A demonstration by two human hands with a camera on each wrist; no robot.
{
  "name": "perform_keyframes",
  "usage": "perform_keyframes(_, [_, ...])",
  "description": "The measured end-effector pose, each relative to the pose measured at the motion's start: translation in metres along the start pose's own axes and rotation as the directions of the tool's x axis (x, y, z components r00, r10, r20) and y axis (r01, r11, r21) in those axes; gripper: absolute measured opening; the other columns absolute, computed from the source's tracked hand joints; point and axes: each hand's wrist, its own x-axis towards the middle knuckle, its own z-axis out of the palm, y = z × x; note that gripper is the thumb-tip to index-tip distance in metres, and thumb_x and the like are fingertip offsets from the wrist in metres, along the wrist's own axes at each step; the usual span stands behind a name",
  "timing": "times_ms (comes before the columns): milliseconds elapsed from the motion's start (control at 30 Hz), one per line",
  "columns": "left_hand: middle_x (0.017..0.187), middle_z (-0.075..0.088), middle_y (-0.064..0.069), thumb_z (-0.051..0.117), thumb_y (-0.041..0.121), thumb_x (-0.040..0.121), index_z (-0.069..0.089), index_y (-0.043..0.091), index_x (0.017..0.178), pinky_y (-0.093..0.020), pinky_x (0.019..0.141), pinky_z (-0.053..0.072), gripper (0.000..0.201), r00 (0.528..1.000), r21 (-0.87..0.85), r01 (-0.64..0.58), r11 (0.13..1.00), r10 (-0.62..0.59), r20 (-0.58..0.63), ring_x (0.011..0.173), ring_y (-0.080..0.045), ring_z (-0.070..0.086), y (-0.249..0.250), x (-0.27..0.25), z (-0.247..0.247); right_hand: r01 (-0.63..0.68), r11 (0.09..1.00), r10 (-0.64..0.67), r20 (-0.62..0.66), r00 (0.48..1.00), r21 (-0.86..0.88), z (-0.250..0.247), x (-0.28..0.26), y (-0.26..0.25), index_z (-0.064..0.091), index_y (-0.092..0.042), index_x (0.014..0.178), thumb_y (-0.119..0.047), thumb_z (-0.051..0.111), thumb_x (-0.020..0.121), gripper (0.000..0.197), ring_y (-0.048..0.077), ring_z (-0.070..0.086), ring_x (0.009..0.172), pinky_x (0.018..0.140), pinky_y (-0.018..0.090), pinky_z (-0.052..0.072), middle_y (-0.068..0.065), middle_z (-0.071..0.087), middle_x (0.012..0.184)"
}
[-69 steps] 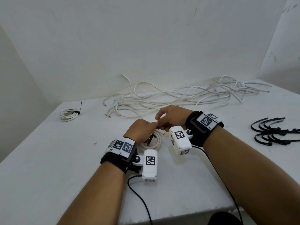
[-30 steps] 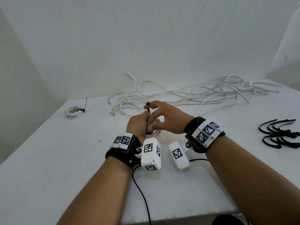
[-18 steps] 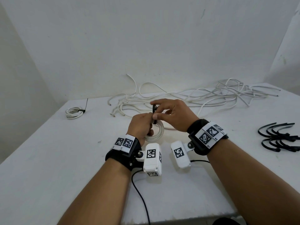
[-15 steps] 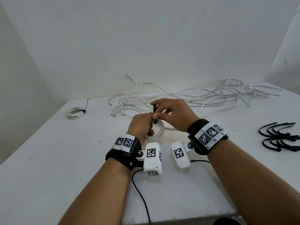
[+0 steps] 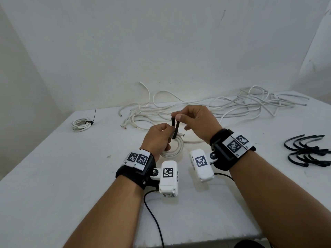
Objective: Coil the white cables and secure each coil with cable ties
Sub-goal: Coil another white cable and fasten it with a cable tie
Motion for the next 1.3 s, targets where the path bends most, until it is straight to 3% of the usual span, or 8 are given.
perform_keyframes(267, [0.045,0.044,0.012,0.052,0.023,0.098,0.068,0.008,0.083,-0.022,0.046,0.036,0.027,0.999,0.066,-0.027,0.997,0.024,0.043,0.041,-0.006,0.033,-0.003,-0.002,0.002,0.010,0.993,-0.007,0.023,1.000,-0.115,0.003,-0.001,-0.002,0.068,-0.006,0.084,-0.017,0.065,0.093,0.015,0.002,0.063,0.063,0.060,0.024,0.051,0.007,0.076,0.082])
perform_keyframes(400, [0.051,0.045,0.005,0.054,0.027,0.095,0.066,0.005,0.080,-0.025,0.047,0.037,0.029,1.000,0.098,-0.011,0.995,0.010,0.007,0.046,-0.011,0.035,-0.005,0.000,0.001,-0.001,0.995,0.009,0.076,0.997,-0.101,0.002,-0.002,-0.002,0.066,-0.010,0.082,-0.017,0.066,0.092,0.012,0.013,0.066,0.074,0.063,0.025,0.051,0.004,0.076,0.093])
perform_keyframes(467, [0.058,0.046,-0.002,0.055,0.026,0.094,0.064,0.005,0.078,-0.026,0.048,0.037,0.028,1.000,0.115,0.005,0.993,-0.004,-0.010,0.048,-0.014,0.035,-0.006,0.001,-0.001,0.016,0.995,-0.004,0.129,0.992,-0.098,0.002,-0.004,-0.003,0.066,-0.019,0.078,-0.016,0.068,0.091,0.013,0.008,0.066,0.080,0.065,0.022,0.051,-0.003,0.076,0.099])
perform_keyframes(667, [0.062,0.056,0.000,0.052,0.029,0.097,0.070,0.014,0.080,-0.022,0.046,0.038,0.029,0.998,0.161,-0.063,0.985,0.059,0.030,0.045,-0.007,0.039,-0.006,-0.001,0.002,0.069,0.968,-0.052,0.079,0.996,-0.242,0.004,-0.003,-0.003,0.072,-0.014,0.076,-0.018,0.071,0.088,0.012,0.016,0.067,0.071,0.072,0.030,0.054,0.002,0.074,0.076])
perform_keyframes(733, [0.061,0.057,0.003,0.053,0.030,0.096,0.073,0.018,0.080,-0.022,0.047,0.039,0.029,0.996,0.171,-0.090,0.981,0.086,0.034,0.047,-0.008,0.039,-0.006,-0.002,0.004,0.009,0.979,0.006,0.072,0.997,-0.205,0.002,-0.003,-0.003,0.071,-0.007,0.079,-0.019,0.070,0.089,0.015,0.015,0.063,0.064,0.066,0.029,0.052,0.005,0.074,0.074])
perform_keyframes(867, [0.051,0.045,0.002,0.057,0.028,0.094,0.069,0.015,0.068,-0.025,0.047,0.037,0.031,0.996,0.165,-0.061,0.984,0.071,-0.059,0.044,-0.013,0.035,-0.005,0.001,0.004,-0.090,0.996,0.091,-0.070,0.993,0.017,-0.004,-0.002,-0.002,0.065,-0.009,0.078,-0.018,0.067,0.092,0.016,0.029,0.069,0.078,0.064,0.035,0.054,0.013,0.074,0.085])
perform_keyframes(1033, [0.044,0.035,0.004,0.058,0.022,0.093,0.060,0.013,0.061,-0.024,0.046,0.032,0.033,0.989,0.109,0.000,0.994,0.016,-0.145,0.038,-0.014,0.028,-0.004,0.003,0.000,-0.226,0.894,0.226,0.047,0.973,0.386,0.003,-0.008,-0.011,0.055,-0.011,0.092,-0.014,0.069,0.092,0.014,0.023,0.069,0.069,0.059,0.029,0.050,0.010,0.071,0.076])
perform_keyframes(1300, [0.044,0.040,0.004,0.054,0.018,0.092,0.056,0.011,0.060,-0.029,0.053,0.033,0.032,0.988,0.172,-0.016,0.985,0.042,-0.147,0.035,-0.012,0.033,-0.009,0.004,-0.004,-0.165,0.978,0.161,0.043,0.986,0.124,0.012,-0.011,-0.012,0.068,-0.006,0.087,-0.011,0.078,0.081,0.013,0.013,0.066,0.063,0.056,0.022,0.047,0.006,0.073,0.071])
